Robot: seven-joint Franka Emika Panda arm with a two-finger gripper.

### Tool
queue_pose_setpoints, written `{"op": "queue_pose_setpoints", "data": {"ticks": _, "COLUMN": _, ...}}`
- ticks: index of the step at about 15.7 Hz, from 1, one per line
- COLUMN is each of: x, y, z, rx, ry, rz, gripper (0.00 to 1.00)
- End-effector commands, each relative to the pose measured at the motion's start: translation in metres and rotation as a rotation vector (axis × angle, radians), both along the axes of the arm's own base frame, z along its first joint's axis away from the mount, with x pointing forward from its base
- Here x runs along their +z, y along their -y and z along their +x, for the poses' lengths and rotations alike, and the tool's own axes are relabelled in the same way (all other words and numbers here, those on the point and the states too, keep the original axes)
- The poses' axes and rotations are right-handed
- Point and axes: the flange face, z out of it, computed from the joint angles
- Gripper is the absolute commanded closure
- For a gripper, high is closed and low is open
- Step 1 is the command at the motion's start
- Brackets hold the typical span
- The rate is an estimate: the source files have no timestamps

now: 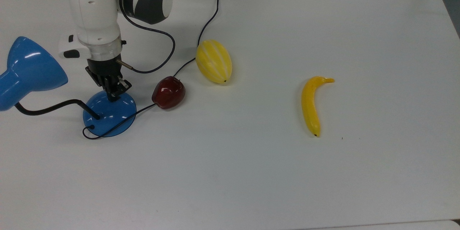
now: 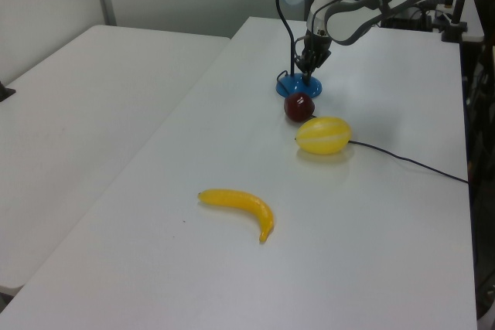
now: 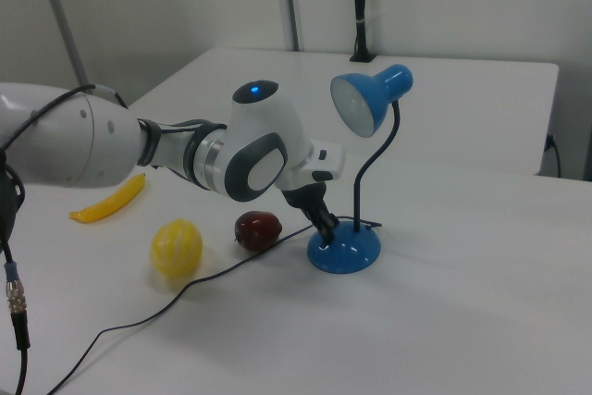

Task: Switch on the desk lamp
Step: 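Press down on the switch on the blue lamp base with the gripper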

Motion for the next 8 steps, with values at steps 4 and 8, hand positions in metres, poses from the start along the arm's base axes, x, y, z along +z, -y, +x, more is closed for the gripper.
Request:
{"op": "queue_pose_setpoints", "data": {"ticks": 4, "x": -0.0017, "y": -0.0013, "z": -0.0030, "rx": 0.014, "ry": -0.020, "rz": -0.008, "gripper": 1.00}}
{"op": "queue_pose_setpoints", "data": {"ticks": 8, "x": -0.0072, "y": -0.0012, "z": -0.0023, "rx": 0.015, "ry": -0.021, "rz": -0.009, "gripper": 1.00}}
